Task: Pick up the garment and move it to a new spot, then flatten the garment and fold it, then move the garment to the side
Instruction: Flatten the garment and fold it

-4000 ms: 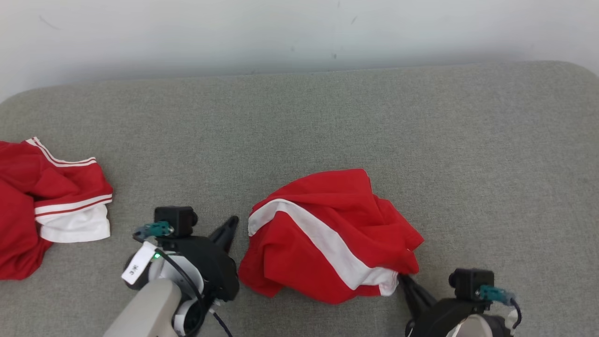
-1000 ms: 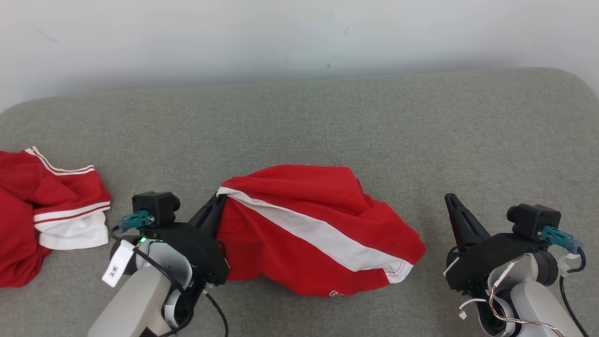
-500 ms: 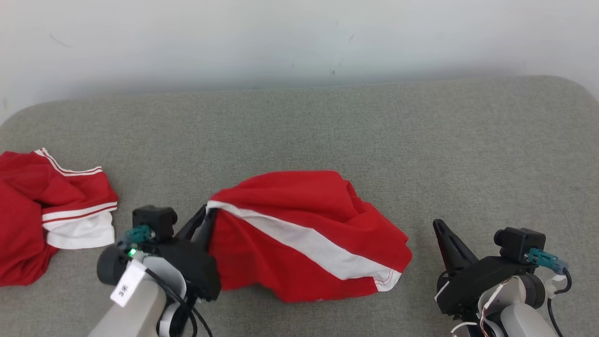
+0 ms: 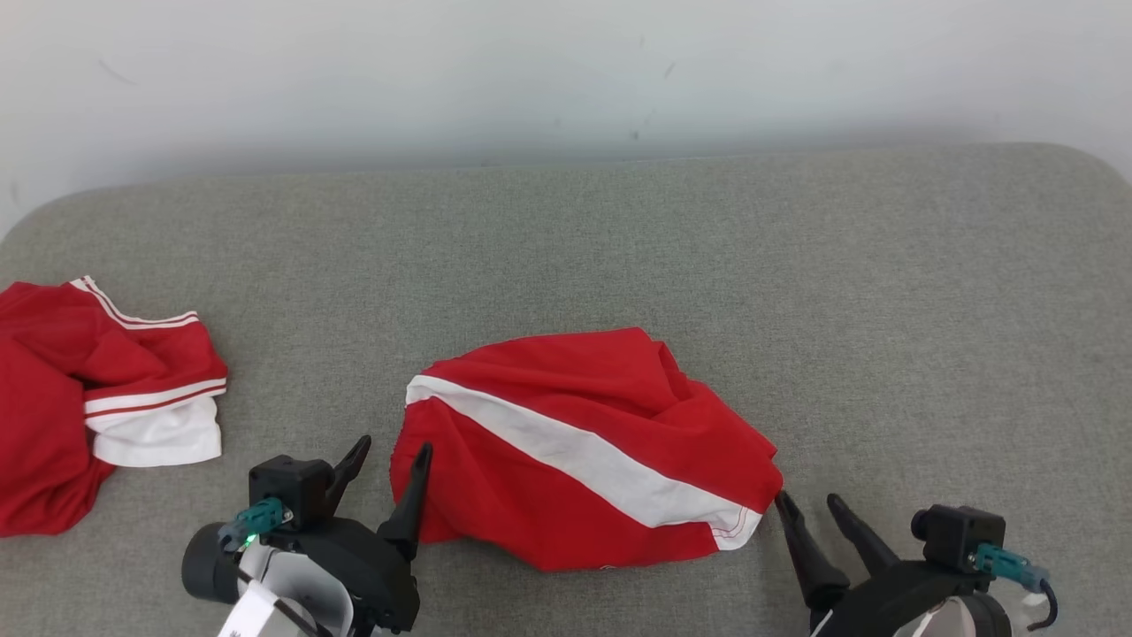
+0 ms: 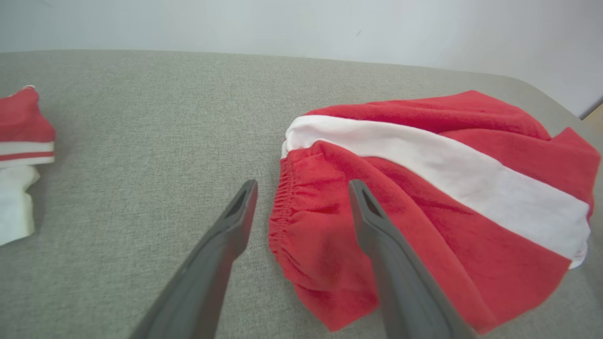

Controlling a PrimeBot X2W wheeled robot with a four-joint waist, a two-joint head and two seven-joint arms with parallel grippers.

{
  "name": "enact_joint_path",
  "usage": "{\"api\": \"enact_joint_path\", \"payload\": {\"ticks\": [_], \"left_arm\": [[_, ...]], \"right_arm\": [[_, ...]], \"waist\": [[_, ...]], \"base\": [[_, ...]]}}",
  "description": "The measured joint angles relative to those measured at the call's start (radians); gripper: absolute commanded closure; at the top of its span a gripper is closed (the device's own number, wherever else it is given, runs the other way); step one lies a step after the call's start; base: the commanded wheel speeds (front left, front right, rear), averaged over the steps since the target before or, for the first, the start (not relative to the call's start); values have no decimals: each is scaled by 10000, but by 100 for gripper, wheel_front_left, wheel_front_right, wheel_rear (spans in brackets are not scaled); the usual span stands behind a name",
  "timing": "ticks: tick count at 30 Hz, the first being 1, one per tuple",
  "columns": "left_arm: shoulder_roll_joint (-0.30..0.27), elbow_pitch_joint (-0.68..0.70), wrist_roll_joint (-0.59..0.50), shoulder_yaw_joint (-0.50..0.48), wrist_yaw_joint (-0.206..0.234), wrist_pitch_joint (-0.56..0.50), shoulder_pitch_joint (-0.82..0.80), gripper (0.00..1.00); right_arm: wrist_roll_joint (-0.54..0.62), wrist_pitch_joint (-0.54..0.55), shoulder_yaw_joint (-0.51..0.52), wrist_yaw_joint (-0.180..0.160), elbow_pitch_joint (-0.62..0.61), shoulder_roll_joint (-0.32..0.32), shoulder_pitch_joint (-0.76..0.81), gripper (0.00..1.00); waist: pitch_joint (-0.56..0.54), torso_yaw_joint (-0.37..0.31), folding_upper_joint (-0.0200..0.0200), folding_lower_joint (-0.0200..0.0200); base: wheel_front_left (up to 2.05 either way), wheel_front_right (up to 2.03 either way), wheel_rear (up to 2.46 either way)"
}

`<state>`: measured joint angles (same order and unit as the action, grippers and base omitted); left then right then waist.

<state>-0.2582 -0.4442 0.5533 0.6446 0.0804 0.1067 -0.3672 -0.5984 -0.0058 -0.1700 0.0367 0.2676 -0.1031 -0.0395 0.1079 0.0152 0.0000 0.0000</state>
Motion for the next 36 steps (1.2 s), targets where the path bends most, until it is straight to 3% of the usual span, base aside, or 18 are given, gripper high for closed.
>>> {"api": "enact_joint_path", "payload": {"ticks": [11, 36], "left_arm": [[-140, 339, -171, -59, -21, -217, -164, 0], [355, -2104, -77, 326, -924, -1338, -1978, 0]], "right_arm": [[-12, 370, -410, 29, -31, 113, 271, 0], [36, 673, -1267, -205, 1243, 393, -1039, 0]], "waist": [[150, 44, 0, 0], [398, -299, 0, 0]], "base": [[0, 0, 0], [0, 0, 0]]}}
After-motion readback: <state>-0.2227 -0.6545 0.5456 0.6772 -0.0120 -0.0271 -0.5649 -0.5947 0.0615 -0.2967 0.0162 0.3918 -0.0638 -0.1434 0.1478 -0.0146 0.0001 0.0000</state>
